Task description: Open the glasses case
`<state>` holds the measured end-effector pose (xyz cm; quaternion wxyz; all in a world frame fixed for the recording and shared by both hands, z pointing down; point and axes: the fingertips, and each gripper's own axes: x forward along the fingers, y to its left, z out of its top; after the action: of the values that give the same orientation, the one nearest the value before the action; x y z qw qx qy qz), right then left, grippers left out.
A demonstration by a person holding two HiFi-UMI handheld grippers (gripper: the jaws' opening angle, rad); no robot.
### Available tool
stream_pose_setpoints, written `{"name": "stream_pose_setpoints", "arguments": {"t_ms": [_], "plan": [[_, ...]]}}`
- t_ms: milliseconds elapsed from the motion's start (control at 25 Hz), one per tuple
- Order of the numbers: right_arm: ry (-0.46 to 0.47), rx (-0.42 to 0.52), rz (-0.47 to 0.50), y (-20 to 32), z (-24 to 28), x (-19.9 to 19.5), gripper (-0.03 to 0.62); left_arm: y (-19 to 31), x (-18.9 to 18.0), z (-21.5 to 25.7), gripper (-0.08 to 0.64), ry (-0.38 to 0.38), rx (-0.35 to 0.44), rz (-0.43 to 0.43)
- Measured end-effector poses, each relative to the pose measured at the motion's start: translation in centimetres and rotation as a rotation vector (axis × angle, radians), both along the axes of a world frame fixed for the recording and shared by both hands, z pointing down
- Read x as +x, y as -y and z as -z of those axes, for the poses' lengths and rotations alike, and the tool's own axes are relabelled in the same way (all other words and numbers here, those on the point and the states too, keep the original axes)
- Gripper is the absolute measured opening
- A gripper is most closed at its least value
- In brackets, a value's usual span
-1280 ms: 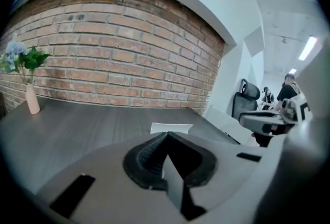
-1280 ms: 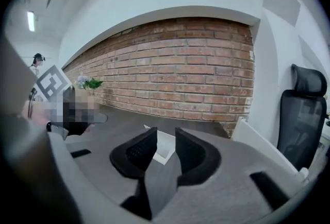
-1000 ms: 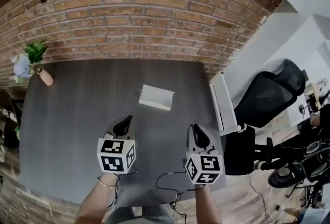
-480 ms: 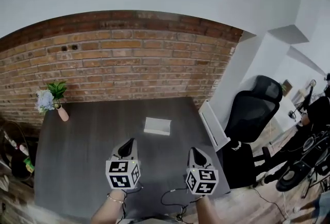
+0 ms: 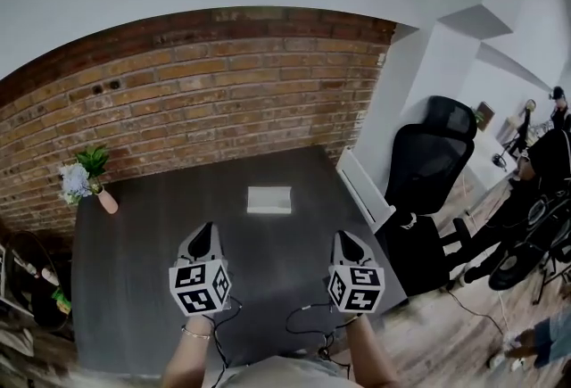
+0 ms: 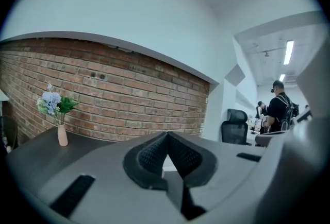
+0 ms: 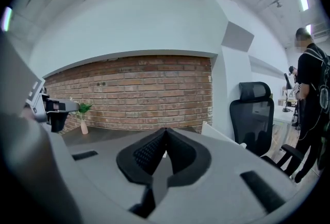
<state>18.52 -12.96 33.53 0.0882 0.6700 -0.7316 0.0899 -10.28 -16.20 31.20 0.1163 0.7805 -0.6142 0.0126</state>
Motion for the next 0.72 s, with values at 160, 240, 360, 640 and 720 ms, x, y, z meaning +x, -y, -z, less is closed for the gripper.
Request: {"name": "stream_pose_setpoints", "arguments": {"t_ms": [160, 240, 360, 640, 720], "plan": [[-0.007, -0.005, -0.003, 0.4, 0.0, -0.1, 0.003, 0.8, -0.4, -0.3, 0.002, -0.008, -0.008, 0.007], [-0.011, 0.0, -0.002, 0.7, 0.2, -0.2, 0.003, 1.3, -0.4, -0.5, 0.002, -0.012, -0.011, 0.006], [-0.032, 0.007, -0.003, 1.0, 0.5, -0.4, 0.002, 1.9, -0.2, -0.6, 0.003, -0.013, -0.014, -0.002], [-0.021, 0.001, -0.01, 2.0, 0.2, -0.5, 0.002, 3.1, 0.3, -1.0, 0.002, -0.003, -0.026, -0.027], [-0.016, 0.0, -0.011, 2.3, 0.3, -0.6, 0.002, 3.5, 0.3, -1.0, 0.002, 0.003, -0.027, -0.033]]}}
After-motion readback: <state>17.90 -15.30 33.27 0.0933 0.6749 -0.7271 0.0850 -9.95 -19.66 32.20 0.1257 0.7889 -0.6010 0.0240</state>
